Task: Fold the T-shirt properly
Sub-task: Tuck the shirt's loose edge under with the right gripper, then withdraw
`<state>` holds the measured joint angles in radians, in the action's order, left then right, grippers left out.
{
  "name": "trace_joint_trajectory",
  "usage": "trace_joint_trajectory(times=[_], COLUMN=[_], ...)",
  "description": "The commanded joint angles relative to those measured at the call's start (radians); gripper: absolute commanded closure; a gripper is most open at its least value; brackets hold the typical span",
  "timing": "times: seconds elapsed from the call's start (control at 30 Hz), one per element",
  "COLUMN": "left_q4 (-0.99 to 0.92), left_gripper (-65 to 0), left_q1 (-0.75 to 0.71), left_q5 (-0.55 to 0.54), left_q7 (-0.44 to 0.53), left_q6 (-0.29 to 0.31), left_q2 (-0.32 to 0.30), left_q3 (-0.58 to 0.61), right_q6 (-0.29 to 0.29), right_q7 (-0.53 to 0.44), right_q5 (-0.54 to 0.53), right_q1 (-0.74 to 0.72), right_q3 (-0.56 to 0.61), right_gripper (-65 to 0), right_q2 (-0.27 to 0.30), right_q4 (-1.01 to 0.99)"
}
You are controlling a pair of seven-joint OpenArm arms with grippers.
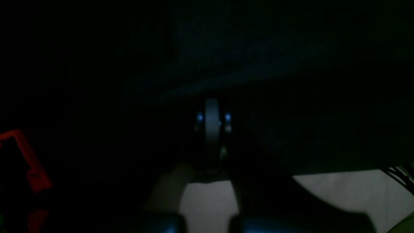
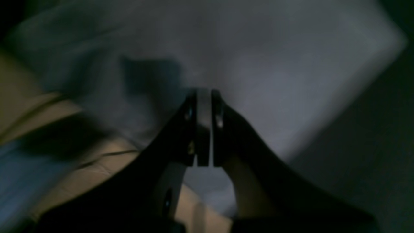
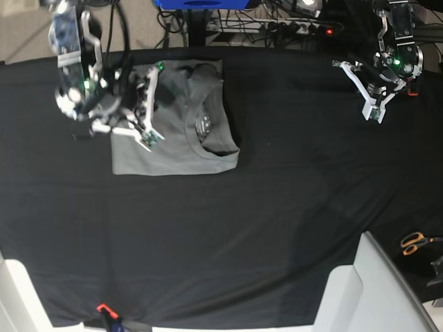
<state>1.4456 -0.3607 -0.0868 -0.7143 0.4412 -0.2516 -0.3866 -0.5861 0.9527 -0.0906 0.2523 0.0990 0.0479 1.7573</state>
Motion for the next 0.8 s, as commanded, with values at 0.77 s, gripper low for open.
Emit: trace_joint_trajectory(times=[0.77], left_q4=[0.03], left_gripper=[0.0], left_q1=[-0.013], left_q5=[0.011], left_q7=[-0.015], left_q6=[-0.002], left_q2=[-0.021], left_q3=[0.117], right_q6=[0.062], right_q7=[-0.091], right_q5=[0.012], right_q1=[0.144], right_q3=[-0.144], right_gripper=[-0.5], right_q2=[0.031], right_q4=[-0.021])
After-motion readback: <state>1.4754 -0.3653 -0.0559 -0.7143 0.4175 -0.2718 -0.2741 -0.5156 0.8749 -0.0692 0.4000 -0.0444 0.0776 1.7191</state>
